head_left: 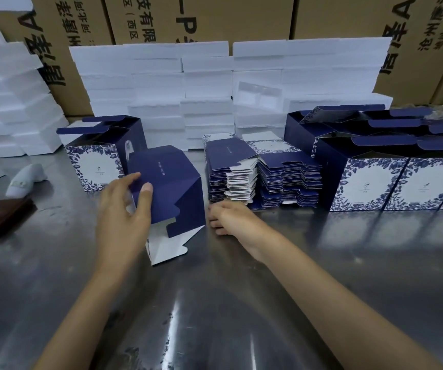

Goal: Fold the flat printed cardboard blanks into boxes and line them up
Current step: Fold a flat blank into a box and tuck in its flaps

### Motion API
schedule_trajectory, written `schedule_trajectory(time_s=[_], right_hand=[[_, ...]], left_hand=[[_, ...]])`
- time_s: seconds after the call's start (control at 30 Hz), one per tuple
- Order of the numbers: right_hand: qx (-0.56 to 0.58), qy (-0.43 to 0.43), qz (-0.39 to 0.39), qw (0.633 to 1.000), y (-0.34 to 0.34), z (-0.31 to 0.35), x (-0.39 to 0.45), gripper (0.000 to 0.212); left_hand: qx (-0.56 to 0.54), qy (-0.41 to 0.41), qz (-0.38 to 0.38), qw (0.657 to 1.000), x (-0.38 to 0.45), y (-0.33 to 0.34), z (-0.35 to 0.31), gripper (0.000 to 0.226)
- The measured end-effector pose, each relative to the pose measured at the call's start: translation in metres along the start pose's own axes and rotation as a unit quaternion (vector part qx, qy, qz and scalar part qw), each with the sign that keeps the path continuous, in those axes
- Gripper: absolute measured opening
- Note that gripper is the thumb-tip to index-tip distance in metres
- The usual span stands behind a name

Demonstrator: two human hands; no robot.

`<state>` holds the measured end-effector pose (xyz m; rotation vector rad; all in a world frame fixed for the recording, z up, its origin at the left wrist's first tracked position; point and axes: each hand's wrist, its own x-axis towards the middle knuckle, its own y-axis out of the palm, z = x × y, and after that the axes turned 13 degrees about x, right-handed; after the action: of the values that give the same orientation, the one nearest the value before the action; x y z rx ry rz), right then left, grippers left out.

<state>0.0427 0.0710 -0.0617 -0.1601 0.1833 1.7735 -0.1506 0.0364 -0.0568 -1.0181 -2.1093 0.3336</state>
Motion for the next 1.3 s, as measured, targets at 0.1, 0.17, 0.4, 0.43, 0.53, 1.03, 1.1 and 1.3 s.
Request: schedule_trajectory(time_s=[0.1,0.17,0.4,0.43,0.53,1.03,1.1,1.3], right_hand=[[0.016,0.01,-0.012,1.0,0.006,0.004,-0.003,0.013],[0.083,0.011,-0.024,0.996,0.006,0.008,-0.005,0.01],[0.277,-0.137,-0.032,0.951,-0.009,0.029,-0.014,0.03],[0.254,-0.158,-0.028,0.954,-0.012,0.031,-0.016,0.031],[0.157,-0.194,0.001,0.968,-0.016,0.034,-0.021,0.044],[0.07,-0.162,0.029,0.984,0.0,0.004,-0.009,0.065],[0.071,-0.141,-0.007,0.987,0.0,0.0,-0.006,0.052],[-0.152,-0.117,-0.044,0.981,-0.002,-0.019,0.002,0.043]], left_hand=[[0.004,-0.031,0.043,0.999,-0.005,-0.002,0.0,0.035],[-0.018,-0.014,0.032,0.999,-0.012,0.001,-0.001,0.036],[-0.165,-0.103,0.059,0.979,-0.026,0.023,0.002,0.021],[-0.164,-0.118,0.09,0.975,-0.027,0.026,0.002,0.017],[-0.078,-0.096,0.147,0.981,-0.028,0.03,0.005,0.019],[0.127,0.06,0.079,0.987,0.003,0.01,0.012,0.128],[0.166,0.087,0.084,0.979,0.006,0.012,0.008,0.107],[0.162,0.087,0.06,0.981,0.01,0.01,0.01,0.078]])
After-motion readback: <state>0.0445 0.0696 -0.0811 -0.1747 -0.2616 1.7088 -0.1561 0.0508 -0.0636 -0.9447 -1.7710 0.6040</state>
